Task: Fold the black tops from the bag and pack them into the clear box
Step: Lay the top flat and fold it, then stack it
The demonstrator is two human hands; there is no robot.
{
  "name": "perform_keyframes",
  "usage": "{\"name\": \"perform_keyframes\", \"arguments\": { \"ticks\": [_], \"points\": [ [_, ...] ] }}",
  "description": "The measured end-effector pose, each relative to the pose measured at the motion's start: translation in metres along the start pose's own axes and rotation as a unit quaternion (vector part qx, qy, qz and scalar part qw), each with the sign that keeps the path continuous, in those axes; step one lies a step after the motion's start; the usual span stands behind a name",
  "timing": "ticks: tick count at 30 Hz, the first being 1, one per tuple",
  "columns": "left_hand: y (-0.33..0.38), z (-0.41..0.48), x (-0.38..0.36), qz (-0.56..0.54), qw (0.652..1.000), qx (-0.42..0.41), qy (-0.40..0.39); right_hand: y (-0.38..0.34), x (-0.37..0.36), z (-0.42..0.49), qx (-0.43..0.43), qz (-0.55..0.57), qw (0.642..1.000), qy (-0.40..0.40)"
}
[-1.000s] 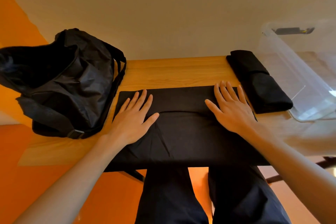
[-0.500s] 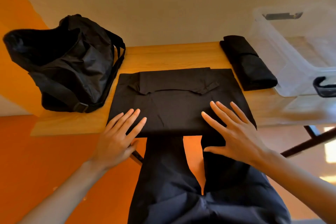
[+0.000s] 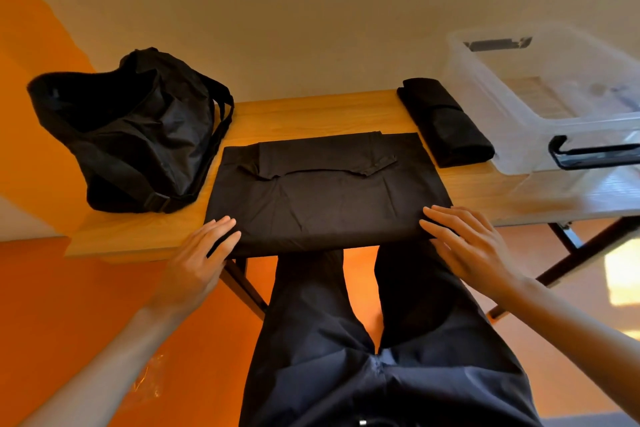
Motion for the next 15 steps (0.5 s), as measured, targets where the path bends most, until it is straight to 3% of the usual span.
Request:
{"name": "perform_keyframes", "arguments": {
  "ticks": [6, 10, 15],
  "points": [
    [0.003, -0.007, 0.009, 0.009, 0.999, 0.029, 0.033, 0.014, 0.001, -0.009, -0.01, 0.013, 1.0, 0.003],
    [0.002, -0.01, 0.014, 0.014, 0.998, 0.039, 0.044, 0.023, -0.007, -0.016, 0.003, -0.018, 0.998, -0.067],
    [0.002, -0.01, 0.021, 0.019, 0.998, 0.036, 0.048, 0.028, 0.0, -0.016, 0.002, -0.008, 0.999, -0.037]
  ]
}}
Point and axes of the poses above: each hand's wrist, its own z-axis towards the middle knuckle, its own x-axis out of the back of the hand, y = z × x, the point moved 2 cm from there along z, towards the middle knuckle, and after that the axes turned 4 degrees about x, right-handed, at the moved point
